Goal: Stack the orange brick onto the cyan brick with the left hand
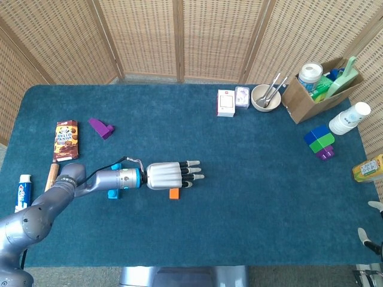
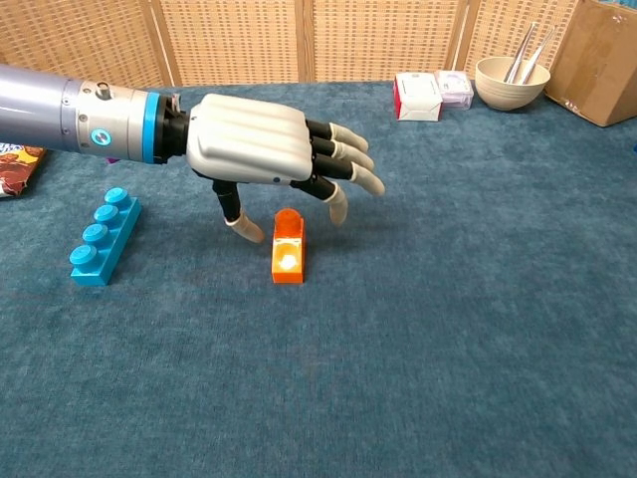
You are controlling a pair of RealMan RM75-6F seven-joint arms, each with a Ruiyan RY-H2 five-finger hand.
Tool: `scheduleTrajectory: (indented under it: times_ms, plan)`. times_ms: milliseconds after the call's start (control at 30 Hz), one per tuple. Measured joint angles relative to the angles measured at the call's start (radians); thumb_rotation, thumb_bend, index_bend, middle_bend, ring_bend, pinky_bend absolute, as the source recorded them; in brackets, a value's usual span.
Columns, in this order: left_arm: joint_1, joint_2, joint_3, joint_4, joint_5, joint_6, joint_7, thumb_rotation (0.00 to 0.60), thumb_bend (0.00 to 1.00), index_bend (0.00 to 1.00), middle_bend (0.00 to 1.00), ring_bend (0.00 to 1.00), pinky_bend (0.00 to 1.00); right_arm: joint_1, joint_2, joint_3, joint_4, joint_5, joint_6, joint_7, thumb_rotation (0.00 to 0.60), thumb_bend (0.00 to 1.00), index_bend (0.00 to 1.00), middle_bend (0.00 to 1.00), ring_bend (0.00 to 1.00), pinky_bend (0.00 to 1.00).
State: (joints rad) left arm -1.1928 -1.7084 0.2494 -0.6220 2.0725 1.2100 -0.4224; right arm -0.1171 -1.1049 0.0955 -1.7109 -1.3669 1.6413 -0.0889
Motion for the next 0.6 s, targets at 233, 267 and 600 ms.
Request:
scheduleTrajectory:
  times_ms: [233,267,600]
  plan:
    - [-0.018,-0.016,0.011,0.008,-0.009,-0.01,0.005,0.6,0.24,0.37,0.0,0.0,0.0,-0.007,-0.003,0.002,0.012,-0.001,0.006,0.013,0.598,0.22,0.29,0.16,0.0,0.0]
    - [-0.02,-0.019,0.014,0.01,-0.009,-0.012,0.004,0.6,0.24,0.37,0.0,0.0,0.0,-0.009,-0.003,0.002,0.013,-0.001,0.008,0.015,0.598,0.22,0.29,0.16,0.0,0.0]
    - [-0.025,-0.048,0.03,0.044,-0.023,-0.011,-0.004,0.6,0.24,0.56,0.06,0.0,0.0,-0.018,-0.002,0.007,0.019,0.002,0.015,0.022,0.599,0.22,0.29,0.16,0.0,0.0]
